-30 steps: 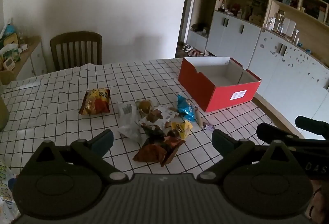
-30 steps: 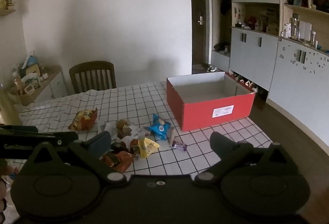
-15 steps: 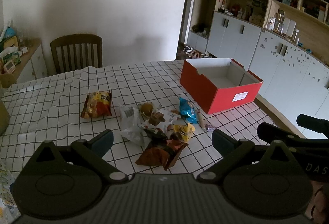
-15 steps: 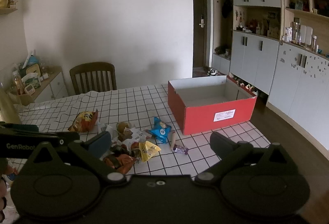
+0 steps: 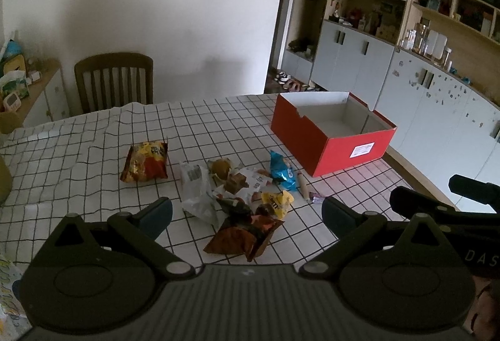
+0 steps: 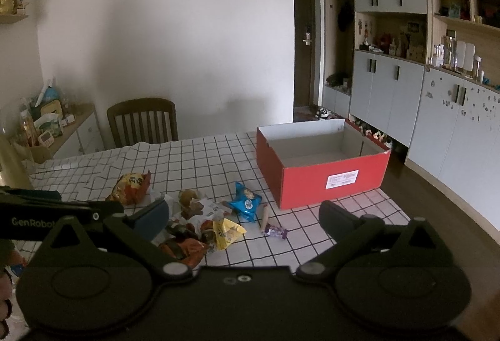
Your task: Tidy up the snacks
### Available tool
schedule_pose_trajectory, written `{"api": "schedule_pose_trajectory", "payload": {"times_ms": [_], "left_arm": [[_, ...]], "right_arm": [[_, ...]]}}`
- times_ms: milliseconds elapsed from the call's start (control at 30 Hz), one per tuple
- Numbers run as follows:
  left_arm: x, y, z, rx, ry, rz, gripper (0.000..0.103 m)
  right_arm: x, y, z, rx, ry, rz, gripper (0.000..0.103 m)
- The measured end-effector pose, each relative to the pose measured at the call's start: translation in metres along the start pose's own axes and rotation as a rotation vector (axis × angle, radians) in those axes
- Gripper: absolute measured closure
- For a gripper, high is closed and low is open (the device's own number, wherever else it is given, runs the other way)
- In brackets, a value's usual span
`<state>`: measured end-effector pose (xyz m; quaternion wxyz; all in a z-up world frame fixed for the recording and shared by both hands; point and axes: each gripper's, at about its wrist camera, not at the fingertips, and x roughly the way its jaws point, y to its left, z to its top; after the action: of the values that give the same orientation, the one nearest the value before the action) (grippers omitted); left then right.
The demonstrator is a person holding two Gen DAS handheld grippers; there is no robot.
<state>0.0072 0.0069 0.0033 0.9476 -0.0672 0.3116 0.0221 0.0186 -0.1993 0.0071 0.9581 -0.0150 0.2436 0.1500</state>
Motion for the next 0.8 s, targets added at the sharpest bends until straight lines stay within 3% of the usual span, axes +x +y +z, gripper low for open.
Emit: {"api": "schedule_pose_trajectory", "payload": {"times_ms": [800], "left_arm": [[-0.0014, 0.0052, 0.0021, -0.001, -0.012, 0.001, 0.001]], "right_arm": [[-0.0053, 0.0058, -0.0026, -0.012, -0.029, 0.006, 0.002]]}}
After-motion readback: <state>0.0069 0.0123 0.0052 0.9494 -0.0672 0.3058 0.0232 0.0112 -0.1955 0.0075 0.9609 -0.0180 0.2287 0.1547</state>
